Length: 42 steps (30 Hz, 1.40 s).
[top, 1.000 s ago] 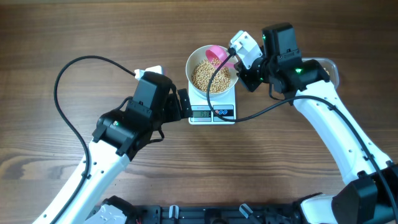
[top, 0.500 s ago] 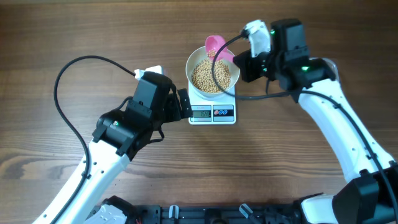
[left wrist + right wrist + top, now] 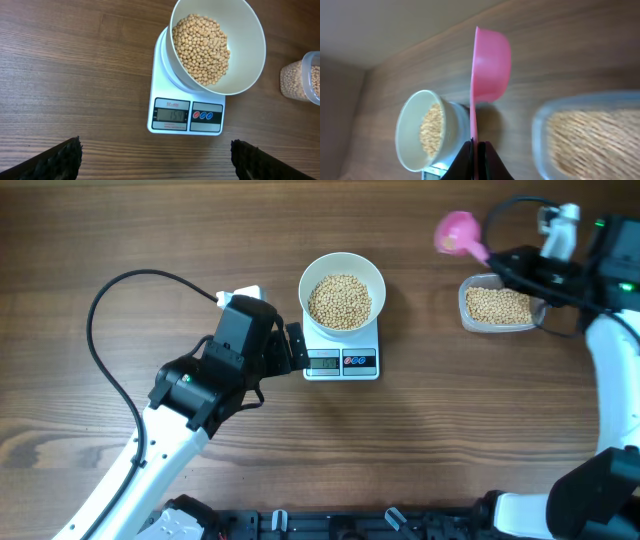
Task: Scoop item into bowl and weigh 150g on scale
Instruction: 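Move the scoop back over the bean tub with the right gripper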
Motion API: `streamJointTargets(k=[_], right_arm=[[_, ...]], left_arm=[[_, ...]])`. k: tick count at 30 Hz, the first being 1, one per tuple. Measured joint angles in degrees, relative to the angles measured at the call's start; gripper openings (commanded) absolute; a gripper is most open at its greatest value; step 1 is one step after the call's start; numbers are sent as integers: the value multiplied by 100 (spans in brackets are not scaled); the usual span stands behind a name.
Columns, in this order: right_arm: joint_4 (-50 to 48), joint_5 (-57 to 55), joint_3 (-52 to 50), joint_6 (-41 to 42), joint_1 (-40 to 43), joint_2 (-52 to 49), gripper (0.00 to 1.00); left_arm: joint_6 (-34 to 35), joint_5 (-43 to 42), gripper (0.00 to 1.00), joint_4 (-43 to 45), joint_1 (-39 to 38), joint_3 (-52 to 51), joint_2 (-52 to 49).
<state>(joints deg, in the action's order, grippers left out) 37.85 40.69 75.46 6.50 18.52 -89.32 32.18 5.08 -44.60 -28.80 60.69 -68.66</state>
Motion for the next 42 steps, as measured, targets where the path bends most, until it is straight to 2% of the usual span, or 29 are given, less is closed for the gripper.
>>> streamJointTargets(k=[4, 7, 13, 21, 24, 28, 37, 42], right_arm=[[431, -22, 0, -564, 737, 0, 4], [970, -586, 0, -1314, 866, 0, 4], [1296, -2280, 0, -2763, 243, 2, 4], [1272, -4376, 0, -3550, -822, 2, 4], [1266, -5031, 0, -3681, -1193, 2, 4], [1246, -5298, 0, -3713, -1397, 2, 4], [1139, -5073, 0, -3547, -1436, 2, 4], [992, -4330, -2, -3123, -1425, 157, 4]], left_arm=[[0, 0, 100, 0, 0, 2, 0], [0, 0, 100, 0, 0, 2, 0], [0, 0, 100, 0, 0, 0, 0], [0, 0, 100, 0, 0, 2, 0], [0, 0, 100, 0, 0, 2, 0], [0, 0, 100, 0, 0, 2, 0], [0, 0, 100, 0, 0, 2, 0], [0, 0, 100, 0, 0, 2, 0]])
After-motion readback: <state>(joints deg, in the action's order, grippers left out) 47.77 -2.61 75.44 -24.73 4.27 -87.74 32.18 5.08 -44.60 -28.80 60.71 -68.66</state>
